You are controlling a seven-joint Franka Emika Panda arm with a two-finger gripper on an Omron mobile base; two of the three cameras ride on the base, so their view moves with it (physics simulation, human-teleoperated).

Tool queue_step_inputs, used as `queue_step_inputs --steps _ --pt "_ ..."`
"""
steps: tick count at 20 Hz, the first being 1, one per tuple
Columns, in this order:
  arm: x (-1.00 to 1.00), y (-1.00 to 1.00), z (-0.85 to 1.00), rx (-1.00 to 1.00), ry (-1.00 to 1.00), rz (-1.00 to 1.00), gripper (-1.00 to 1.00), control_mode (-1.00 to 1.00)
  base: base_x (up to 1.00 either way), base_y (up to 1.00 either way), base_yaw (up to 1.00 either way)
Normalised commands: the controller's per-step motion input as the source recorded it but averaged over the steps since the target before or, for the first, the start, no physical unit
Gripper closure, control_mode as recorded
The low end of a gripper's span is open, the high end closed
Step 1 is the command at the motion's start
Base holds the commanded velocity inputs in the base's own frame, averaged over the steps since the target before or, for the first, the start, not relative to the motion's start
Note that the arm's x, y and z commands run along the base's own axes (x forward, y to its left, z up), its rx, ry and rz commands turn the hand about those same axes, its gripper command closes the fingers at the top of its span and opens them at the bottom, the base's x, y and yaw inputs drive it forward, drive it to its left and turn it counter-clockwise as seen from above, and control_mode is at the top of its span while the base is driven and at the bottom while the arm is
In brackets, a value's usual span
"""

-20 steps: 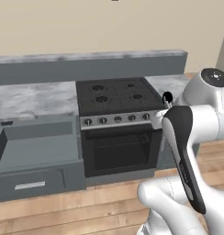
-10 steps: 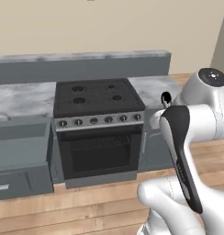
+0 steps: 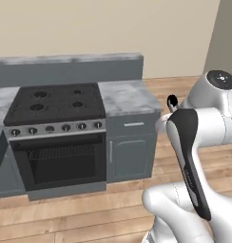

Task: Take the tongs from the drawer on the left and place them on the dining counter next to the tray containing the kebab skewer.

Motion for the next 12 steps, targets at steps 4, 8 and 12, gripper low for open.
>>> queue_step_inputs --steps 4,8,12 --pt "0.00 0.00 0.00 0.00 0.00 0.00 1.00 1.00 0.05 -0.96 0.00" --pt "0.00 0.00 0.00 0.00 0.00 0.00 1.00 1.00 0.30 -0.82 0.00" --pt "0.00 0.00 0.00 0.00 0.00 0.00 1.00 1.00 0.37 -0.83 0.00"
